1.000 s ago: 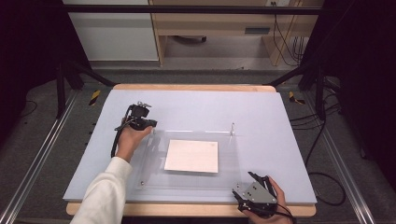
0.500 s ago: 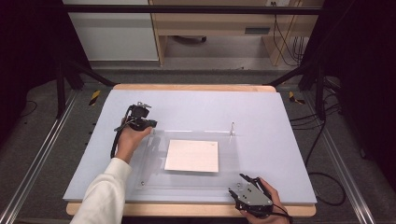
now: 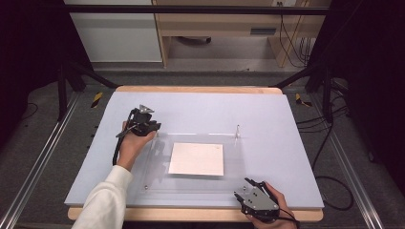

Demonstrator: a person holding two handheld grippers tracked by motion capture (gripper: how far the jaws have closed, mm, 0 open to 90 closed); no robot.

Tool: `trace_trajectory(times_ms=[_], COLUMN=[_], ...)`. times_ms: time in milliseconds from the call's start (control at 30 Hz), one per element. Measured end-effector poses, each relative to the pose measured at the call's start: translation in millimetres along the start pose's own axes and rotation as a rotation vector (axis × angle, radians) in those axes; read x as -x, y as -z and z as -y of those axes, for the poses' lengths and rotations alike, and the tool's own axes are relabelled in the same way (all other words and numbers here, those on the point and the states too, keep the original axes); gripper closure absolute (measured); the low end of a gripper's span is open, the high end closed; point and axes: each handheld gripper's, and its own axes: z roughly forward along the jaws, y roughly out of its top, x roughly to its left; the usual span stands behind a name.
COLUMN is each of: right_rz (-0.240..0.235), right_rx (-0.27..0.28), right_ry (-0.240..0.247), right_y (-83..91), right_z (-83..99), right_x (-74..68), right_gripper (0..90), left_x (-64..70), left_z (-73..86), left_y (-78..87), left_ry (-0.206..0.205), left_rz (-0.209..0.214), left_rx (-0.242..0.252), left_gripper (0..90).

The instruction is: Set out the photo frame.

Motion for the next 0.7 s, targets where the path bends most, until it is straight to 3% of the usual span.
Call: trace_trajectory(times_ms=[167,500,700], right_rz=[0.001,0.002,-0.003], right_rx=[0.001,-0.001,-0.011], right_ry=[-0.006,-0.020,-0.023], right_y=[2.2,5.9,7.6], right_z=[-3.4,-9.7,-14.6], right_x=[1.9,5.5,8.5], right_gripper=[42.0,42.9,43.6], left_x=[8.5,35.7,48.7], left_z=[6.5,30.7,43.6], left_y=[25.1,73.7,96.6], left_ry=[-0.050,-0.169,-0.253], left_rz=[0.016,0.098,0.135], left_rx=[0.063,0.142,0.128], left_gripper=[60.8,45.6,40.7])
